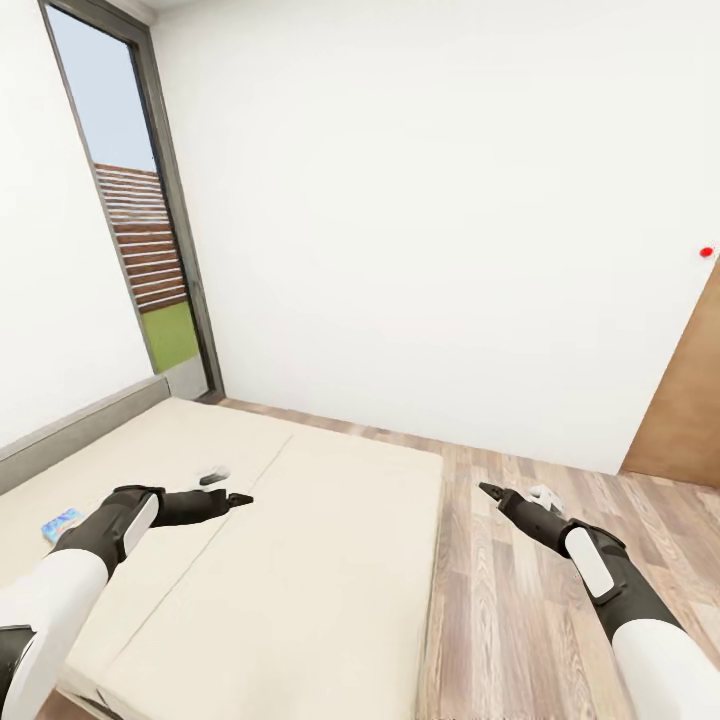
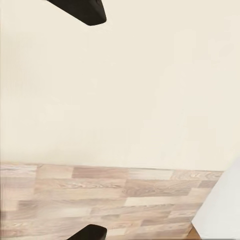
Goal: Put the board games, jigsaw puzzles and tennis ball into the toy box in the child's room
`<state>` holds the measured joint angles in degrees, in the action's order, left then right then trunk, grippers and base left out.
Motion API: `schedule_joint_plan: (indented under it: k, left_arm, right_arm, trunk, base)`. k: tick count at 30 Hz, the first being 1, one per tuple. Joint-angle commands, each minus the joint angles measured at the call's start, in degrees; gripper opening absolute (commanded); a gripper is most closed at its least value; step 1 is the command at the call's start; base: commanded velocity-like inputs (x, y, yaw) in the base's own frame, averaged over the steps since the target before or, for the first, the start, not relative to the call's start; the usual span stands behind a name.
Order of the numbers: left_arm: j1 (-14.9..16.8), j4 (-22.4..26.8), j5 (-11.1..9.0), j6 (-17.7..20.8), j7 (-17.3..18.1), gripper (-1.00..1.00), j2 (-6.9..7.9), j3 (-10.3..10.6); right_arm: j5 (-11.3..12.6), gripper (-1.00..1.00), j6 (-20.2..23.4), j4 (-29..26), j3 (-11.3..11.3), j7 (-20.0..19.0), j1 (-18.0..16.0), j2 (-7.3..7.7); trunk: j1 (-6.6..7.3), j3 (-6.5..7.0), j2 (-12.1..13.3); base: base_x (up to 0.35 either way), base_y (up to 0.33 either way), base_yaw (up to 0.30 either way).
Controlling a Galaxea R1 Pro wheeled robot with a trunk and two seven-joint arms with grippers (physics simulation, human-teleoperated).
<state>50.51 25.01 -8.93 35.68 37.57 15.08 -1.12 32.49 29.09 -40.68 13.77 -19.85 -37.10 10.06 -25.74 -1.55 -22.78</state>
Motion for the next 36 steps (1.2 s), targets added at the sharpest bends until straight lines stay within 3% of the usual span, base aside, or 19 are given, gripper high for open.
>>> schedule_joint_plan:
  k: [1, 36]
  left_arm:
    - [0.03, 0.03, -0.30, 0.44, 0.05, 1.00, 0.02, -0.11]
    - [0.03, 0.03, -0.30, 0.44, 0.11, 1.00, 0.03, -0.15]
  right_arm:
    - [0.21, 1.00, 0.44, -0.02, 0.20, -0.10, -0.08, -0.04]
    - [0.21, 1.00, 0.44, -0.02, 0.20, -0.10, -0.08, -0.09]
  trunk:
    - [-0.04, -0.14, -0.14]
    - [-0.04, -0.14, -0.14]
  base:
    - [0.001, 0.253, -0.278]
    - [0.000, 0.243, -0.278]
